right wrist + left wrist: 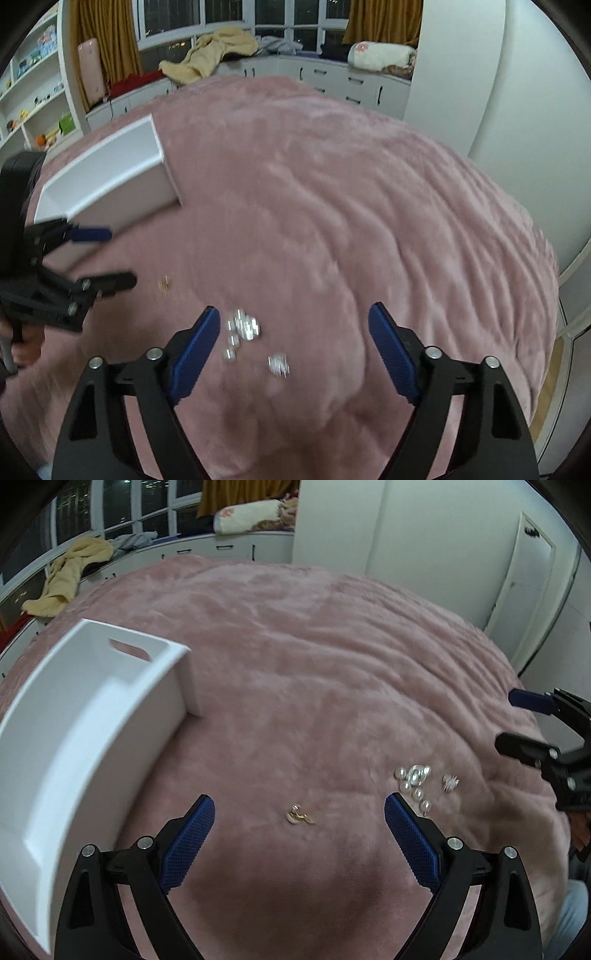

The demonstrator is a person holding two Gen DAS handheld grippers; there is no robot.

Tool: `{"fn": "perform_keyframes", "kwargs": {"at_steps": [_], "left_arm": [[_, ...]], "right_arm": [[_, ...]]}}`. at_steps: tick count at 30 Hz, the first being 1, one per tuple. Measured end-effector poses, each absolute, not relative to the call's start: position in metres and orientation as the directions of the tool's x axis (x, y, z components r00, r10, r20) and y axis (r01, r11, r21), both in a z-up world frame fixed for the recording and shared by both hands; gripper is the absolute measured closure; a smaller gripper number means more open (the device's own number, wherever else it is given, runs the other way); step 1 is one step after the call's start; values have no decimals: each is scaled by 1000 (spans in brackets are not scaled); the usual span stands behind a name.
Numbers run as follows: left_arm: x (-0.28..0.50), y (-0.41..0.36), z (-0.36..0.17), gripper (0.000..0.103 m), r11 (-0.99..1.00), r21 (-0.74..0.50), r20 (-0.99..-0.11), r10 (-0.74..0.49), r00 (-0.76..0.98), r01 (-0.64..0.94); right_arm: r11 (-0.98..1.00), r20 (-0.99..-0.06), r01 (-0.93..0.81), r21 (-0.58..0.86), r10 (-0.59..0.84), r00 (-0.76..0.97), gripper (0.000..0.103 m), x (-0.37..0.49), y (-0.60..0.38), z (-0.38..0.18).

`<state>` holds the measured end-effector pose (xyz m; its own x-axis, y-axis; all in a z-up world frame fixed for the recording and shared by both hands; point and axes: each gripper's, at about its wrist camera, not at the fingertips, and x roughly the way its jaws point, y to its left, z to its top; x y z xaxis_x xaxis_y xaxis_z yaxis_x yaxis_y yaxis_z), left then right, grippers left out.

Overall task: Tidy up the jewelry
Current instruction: 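Grasp the silver starburst brooch with the right gripper while the left gripper grasps a small gold earring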

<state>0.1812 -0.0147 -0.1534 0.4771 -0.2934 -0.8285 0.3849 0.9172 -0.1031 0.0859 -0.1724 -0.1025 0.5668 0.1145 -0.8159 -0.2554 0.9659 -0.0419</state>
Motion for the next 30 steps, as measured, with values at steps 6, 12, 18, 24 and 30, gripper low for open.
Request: {"fn": "perform_keyframes", "kwargs": {"at_steps": [6,12,18,24,30], "left_arm": [[187,-21,-187,9,918,-105,-834,-291,469,381],[207,-11,-218,26,934,-151,-863,-284,418,322],[205,-14,-222,44,937,-109,-864,-254,435,331],[198,-21,-223,60,926,-110,-864,-269,426,361],[196,-24,-224,72,922,-109,-869,-270,415,372]], "right_arm": [[965,-845,-263,-7,135,517,46,76,-180,-149],[962,-845,-270,-25,124,520,57,77,-178,-173],[949,-832,-302,-91,94,547,68,72,-169,-179],[934,-807,-321,-155,67,587,89,60,-160,-176],[927,-823,-329,-179,42,567,94,59,-155,-183]]}}
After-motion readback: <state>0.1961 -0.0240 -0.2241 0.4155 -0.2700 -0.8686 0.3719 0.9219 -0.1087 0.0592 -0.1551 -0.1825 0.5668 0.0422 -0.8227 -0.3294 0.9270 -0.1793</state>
